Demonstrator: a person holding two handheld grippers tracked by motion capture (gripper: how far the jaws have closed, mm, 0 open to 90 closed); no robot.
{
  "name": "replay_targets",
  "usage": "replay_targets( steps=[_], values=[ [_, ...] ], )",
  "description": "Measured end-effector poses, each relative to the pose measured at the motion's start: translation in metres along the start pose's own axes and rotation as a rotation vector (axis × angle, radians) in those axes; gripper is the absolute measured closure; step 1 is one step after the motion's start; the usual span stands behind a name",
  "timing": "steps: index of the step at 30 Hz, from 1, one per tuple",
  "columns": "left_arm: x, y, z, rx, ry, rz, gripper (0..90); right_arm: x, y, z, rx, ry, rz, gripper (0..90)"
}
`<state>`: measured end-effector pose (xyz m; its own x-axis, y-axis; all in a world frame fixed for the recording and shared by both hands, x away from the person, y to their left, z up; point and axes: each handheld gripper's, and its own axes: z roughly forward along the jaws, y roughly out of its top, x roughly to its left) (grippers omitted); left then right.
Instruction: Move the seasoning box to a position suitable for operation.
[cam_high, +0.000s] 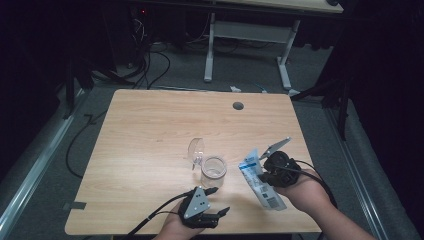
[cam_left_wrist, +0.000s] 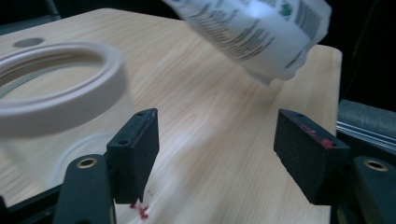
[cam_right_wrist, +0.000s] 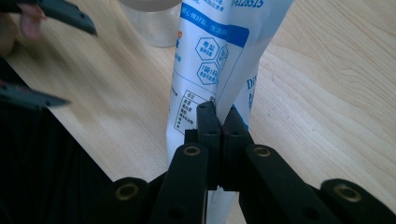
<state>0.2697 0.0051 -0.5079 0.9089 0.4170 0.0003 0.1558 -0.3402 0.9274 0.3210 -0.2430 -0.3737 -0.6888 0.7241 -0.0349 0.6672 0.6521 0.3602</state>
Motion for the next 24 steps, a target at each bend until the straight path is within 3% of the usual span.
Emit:
replay_targets(
  steps=[14, 24],
  values=[
    [-0.013, 0.01, 0.038, 0.01, -0.092, -0.008, 25.3, 0.003, 0.01, -0.003, 0.028, -0.001, 0.006, 89.9],
    [-0.022, 0.013, 0.053, 0.02, -0.114, 0.011, 23.9, 0.016, 0.02, -0.015, 0.007, 0.003, -0.003, 89.9]
  ],
)
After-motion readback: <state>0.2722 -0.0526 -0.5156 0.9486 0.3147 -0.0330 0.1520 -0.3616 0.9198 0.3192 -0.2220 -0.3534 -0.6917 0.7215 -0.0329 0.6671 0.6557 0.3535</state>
